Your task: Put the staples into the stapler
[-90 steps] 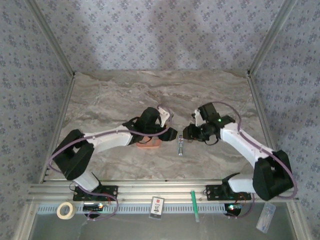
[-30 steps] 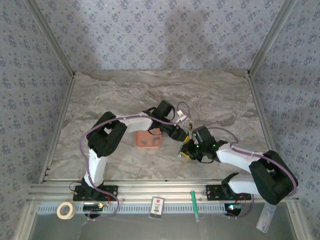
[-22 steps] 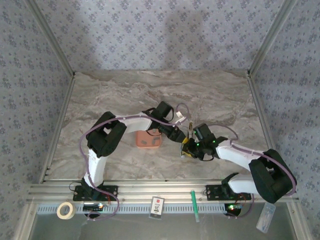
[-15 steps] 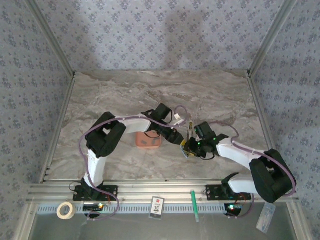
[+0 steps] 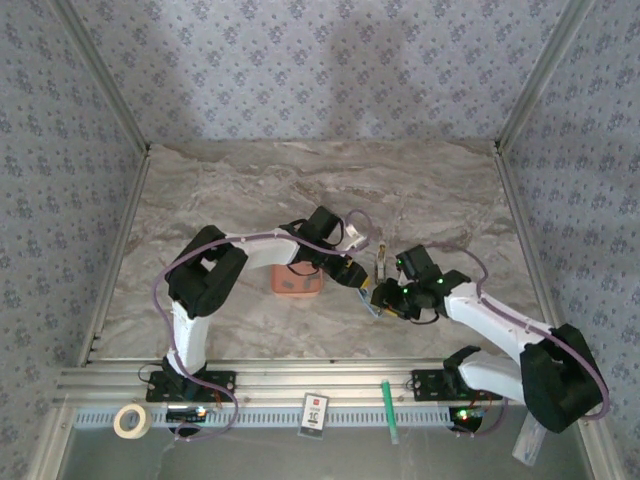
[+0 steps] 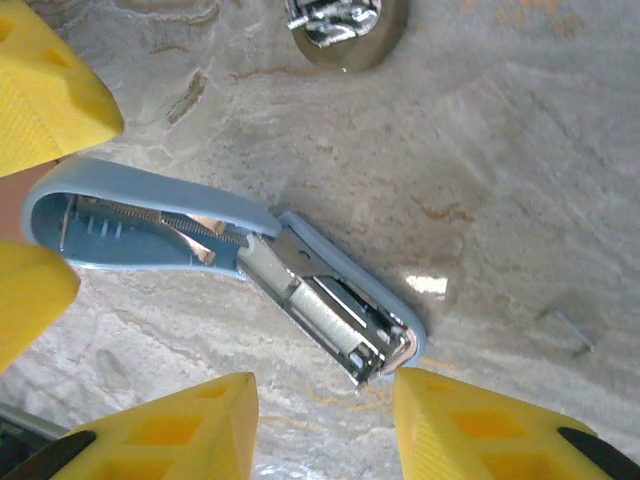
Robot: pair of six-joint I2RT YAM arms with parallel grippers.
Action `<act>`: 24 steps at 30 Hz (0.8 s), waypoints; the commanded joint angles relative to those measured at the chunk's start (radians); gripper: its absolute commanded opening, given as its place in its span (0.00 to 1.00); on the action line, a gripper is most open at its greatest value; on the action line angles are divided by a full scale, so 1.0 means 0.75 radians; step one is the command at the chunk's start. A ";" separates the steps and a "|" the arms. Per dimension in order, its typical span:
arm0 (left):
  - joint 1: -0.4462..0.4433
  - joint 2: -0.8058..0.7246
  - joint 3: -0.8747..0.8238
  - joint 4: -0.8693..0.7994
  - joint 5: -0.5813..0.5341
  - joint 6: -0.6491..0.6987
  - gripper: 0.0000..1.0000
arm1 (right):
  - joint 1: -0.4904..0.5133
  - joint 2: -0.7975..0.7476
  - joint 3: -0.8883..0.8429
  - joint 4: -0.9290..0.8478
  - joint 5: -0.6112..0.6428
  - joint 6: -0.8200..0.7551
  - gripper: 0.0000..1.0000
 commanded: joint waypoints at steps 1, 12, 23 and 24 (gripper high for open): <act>-0.001 -0.054 -0.013 -0.035 -0.018 -0.007 0.53 | -0.008 -0.056 -0.068 -0.013 -0.064 0.145 0.42; -0.004 -0.056 -0.027 -0.036 0.002 -0.008 0.50 | -0.077 -0.104 -0.214 0.183 -0.101 0.278 0.35; -0.007 -0.047 -0.018 -0.024 0.027 -0.020 0.47 | -0.122 -0.119 -0.253 0.243 -0.108 0.279 0.26; -0.007 -0.047 -0.016 -0.021 0.028 -0.020 0.47 | -0.122 -0.116 -0.253 0.246 -0.109 0.279 0.26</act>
